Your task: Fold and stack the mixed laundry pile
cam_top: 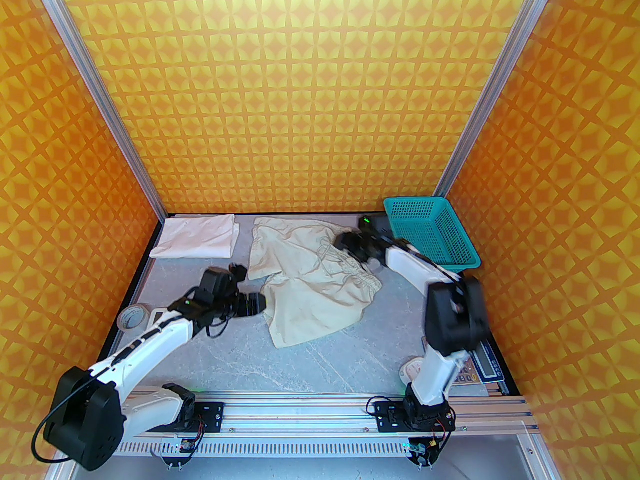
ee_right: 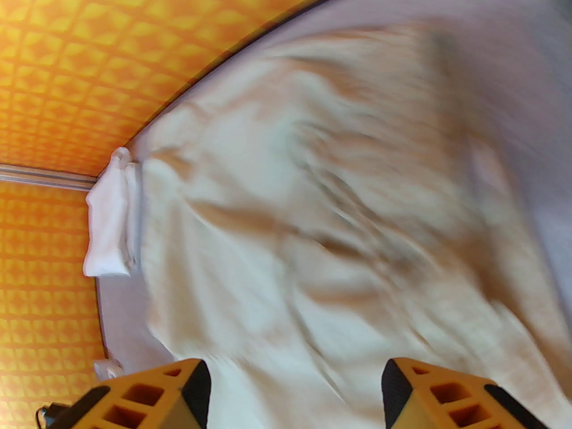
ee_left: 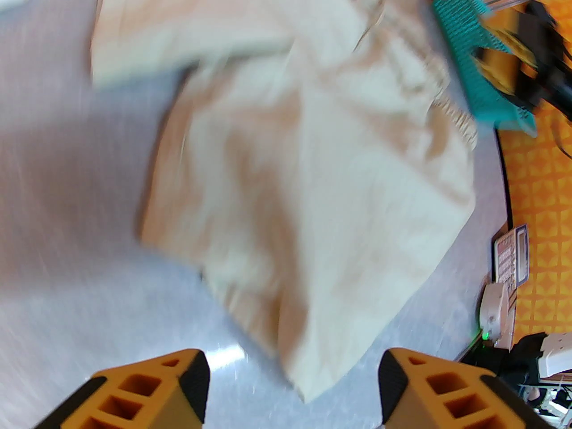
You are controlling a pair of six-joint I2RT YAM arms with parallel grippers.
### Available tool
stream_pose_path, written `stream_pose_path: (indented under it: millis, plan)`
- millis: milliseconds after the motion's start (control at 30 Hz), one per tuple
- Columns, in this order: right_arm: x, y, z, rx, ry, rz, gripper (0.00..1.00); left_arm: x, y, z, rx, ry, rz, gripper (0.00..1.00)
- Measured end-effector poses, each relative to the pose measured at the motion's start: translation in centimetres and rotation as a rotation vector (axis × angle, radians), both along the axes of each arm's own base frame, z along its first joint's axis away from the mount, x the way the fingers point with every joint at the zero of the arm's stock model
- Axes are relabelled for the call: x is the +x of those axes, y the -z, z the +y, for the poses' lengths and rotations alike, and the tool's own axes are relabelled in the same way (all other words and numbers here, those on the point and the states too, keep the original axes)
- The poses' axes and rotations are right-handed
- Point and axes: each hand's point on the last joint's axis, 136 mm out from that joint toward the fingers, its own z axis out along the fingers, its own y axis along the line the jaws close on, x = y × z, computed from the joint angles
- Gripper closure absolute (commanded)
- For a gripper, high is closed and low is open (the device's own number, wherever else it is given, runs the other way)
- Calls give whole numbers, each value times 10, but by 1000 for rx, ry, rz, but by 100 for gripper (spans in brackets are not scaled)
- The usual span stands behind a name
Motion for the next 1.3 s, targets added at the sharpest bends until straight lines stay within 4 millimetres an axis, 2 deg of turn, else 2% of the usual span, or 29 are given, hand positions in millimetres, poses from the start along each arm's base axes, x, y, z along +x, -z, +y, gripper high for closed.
stream_pose_path:
  millis: [100,200,300,433,500,633,700,733,800,833,900,967,1033,1100,1200,1300]
  plan:
    - [-32,6,-46,-27,79,24,37,-23,26,-10,18,28,91,30]
    - [-53,30,-71,-40,124,84,42,-37,46,-23,28,59,152,29]
    - [-66,57,-69,-39,109,162,49,-36,53,-41,4,75,158,33]
    - [-67,82,-66,-36,96,224,55,-26,62,-59,-39,82,143,40]
    - [-65,94,-64,-29,87,244,59,-21,65,-66,-57,78,135,50]
    - [-61,114,-54,-5,70,269,76,-10,65,-75,-95,76,98,82]
    - [-59,117,-55,-2,75,272,87,-5,60,-78,-113,79,73,96]
    - [-58,117,-55,0,80,267,91,-3,56,-79,-121,81,59,100]
    - [-56,114,-55,-6,79,256,100,2,44,-77,-143,76,24,100]
    - [-55,110,-56,-11,83,248,100,6,35,-75,-155,69,0,100]
    - [-55,93,-58,-30,86,204,100,15,9,-64,-181,49,-68,100]
    - [-56,65,-59,-45,94,136,100,21,-22,-51,-197,38,-142,100]
    - [-59,27,-60,-54,102,38,100,24,-59,-40,-205,43,-231,100]
    - [-67,-22,-60,-56,106,-86,100,23,-109,-31,-220,56,-346,100]
    - [-92,-89,-58,-67,106,-247,100,13,-185,-20,-241,93,-518,100]
    - [-121,-150,-56,-83,101,-387,100,4,-241,-11,-236,122,-637,100]
